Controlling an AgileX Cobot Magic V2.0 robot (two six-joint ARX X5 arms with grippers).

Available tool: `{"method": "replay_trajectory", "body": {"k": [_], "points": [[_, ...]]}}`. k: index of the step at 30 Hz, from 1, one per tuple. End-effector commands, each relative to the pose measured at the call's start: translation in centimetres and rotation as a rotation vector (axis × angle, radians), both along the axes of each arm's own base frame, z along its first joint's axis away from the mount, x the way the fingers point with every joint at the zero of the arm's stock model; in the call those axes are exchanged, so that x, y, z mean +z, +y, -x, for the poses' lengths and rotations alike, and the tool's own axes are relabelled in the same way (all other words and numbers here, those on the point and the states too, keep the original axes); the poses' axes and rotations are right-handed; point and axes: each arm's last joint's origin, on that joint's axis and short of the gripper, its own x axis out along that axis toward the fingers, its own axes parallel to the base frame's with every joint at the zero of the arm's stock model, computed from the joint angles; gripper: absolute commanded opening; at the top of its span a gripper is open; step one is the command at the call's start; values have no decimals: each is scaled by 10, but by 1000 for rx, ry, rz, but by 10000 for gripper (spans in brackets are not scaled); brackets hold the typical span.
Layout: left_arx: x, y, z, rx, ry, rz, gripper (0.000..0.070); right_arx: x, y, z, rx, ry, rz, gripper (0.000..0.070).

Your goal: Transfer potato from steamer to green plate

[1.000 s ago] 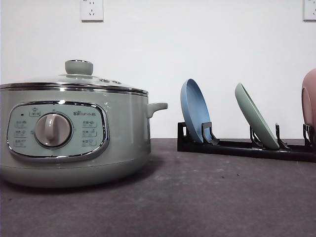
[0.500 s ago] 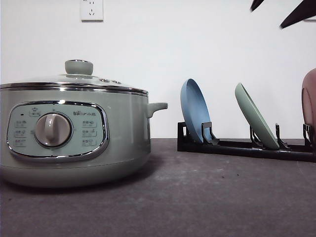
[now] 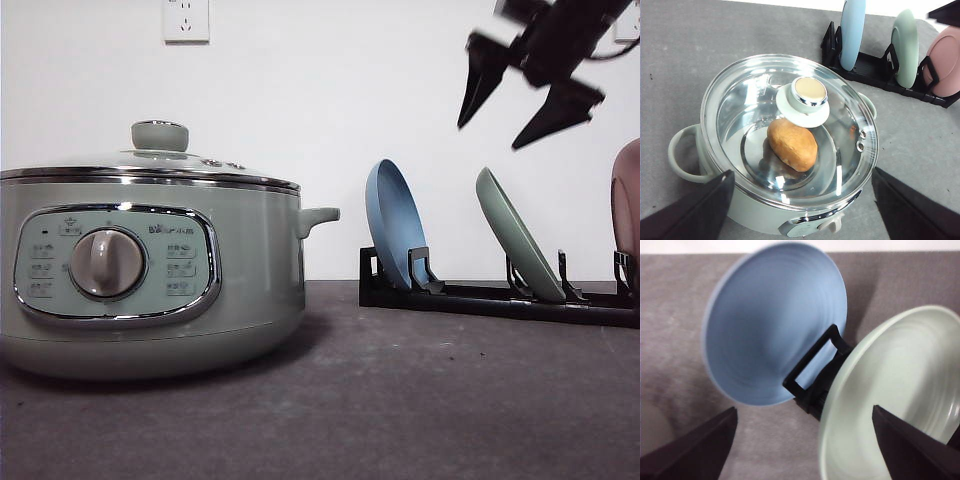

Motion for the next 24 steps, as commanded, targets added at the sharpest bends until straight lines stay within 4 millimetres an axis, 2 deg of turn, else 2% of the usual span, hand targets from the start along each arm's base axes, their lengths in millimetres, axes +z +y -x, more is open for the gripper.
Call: {"method": "replay_trajectory", "body": {"k": [1,5,10,17,24], "points": [[7,0,1,-8,-30,-1,560,-6,4,-10,-12,-2,8,522],[7,0,1,-8,-29,-1,560,-24,7,-21,-15,26,16,505],[7,0,1,-8,-23,-1,560,-35,9,-27,-13,48,19,345],[7,0,1,-8,-23,-1,560,-37,10,-28,-15,50,18,158],[7,0,1,-8,-23,-1,560,-37,10,-28,-22,55,10,30]]}}
